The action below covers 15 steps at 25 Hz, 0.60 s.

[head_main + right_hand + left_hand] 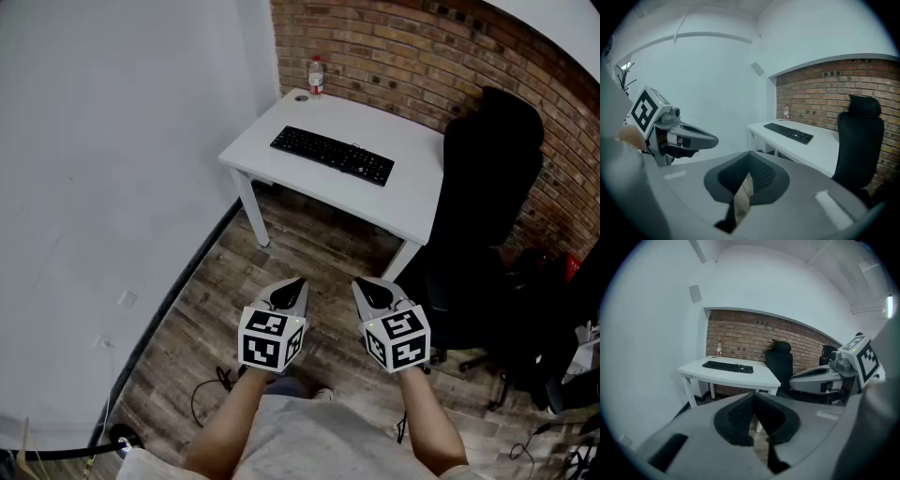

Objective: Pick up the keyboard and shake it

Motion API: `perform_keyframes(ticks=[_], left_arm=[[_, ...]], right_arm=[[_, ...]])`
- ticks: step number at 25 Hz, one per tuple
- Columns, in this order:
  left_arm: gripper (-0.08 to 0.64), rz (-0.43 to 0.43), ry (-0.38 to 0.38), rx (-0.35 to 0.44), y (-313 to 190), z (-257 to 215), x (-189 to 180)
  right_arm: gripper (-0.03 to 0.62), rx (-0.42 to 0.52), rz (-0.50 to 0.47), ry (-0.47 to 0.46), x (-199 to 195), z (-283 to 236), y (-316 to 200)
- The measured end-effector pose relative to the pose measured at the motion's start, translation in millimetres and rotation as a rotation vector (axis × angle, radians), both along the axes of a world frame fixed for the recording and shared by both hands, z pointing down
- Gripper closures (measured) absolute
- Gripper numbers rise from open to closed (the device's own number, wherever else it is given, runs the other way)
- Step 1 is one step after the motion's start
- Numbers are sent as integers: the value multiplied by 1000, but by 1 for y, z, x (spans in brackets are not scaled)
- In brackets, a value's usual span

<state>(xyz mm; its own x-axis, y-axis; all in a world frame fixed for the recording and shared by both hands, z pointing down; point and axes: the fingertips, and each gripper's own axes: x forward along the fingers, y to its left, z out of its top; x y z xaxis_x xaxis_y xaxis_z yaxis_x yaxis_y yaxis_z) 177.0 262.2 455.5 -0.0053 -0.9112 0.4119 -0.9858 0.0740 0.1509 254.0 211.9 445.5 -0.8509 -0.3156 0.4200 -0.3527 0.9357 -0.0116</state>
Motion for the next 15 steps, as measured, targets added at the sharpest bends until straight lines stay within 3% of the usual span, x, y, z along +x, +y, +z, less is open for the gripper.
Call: perform_keyframes(ticks=[15], left_arm=[[568,-40,29,-16,-23,13,-54]], right_arm=[[581,-21,29,6,-37,10,-32]])
